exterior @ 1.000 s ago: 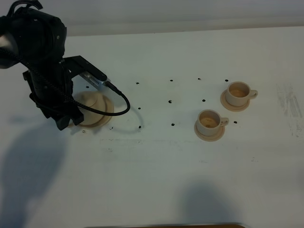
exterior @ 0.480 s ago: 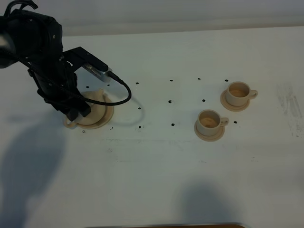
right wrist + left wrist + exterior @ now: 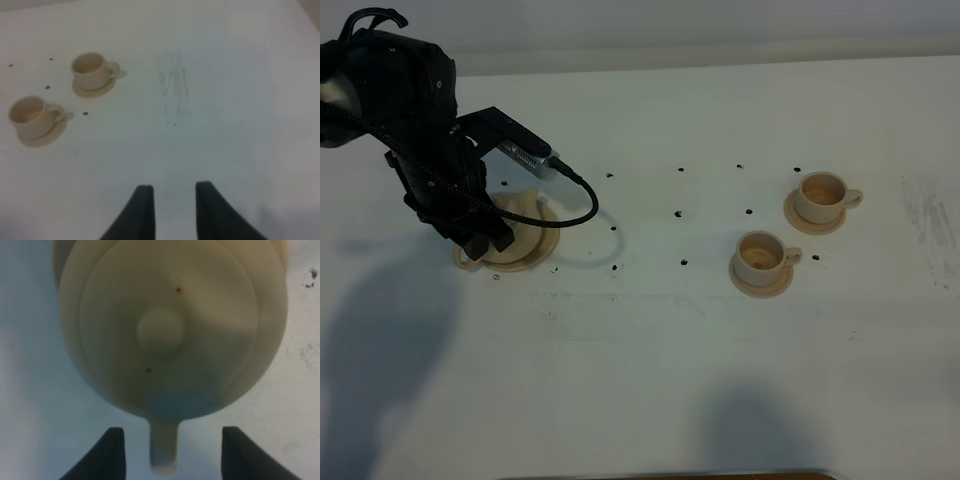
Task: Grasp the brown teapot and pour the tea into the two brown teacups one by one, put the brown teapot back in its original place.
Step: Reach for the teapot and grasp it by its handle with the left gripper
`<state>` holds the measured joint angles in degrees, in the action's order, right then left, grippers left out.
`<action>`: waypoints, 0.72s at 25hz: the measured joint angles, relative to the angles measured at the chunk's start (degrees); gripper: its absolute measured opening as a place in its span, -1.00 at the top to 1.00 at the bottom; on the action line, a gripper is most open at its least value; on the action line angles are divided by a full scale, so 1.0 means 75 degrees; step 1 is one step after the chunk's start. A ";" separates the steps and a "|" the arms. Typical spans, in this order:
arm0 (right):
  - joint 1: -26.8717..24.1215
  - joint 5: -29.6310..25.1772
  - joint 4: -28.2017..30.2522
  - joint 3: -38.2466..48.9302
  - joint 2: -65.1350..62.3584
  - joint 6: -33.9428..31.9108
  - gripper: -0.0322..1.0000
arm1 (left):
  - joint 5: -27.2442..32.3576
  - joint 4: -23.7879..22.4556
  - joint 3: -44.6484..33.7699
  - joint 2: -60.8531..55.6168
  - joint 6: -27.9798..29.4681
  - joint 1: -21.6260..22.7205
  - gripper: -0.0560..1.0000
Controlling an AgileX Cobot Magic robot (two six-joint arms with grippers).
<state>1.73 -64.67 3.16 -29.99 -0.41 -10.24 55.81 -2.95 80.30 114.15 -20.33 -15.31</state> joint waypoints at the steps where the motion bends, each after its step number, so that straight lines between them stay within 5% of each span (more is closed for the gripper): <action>1: 0.0000 0.0000 0.0000 0.0000 0.0000 0.0000 0.51 | -0.0008 0.0052 -0.0018 0.0000 -0.0083 0.0023 0.10; 18: 0.0000 0.0000 0.0000 0.0000 0.0000 0.0000 0.51 | -0.0153 0.0085 -0.0041 0.0000 -0.0916 0.0083 0.10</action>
<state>1.73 -64.67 3.16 -29.99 -0.41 -10.24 54.66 -2.31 80.00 114.15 -27.20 -14.69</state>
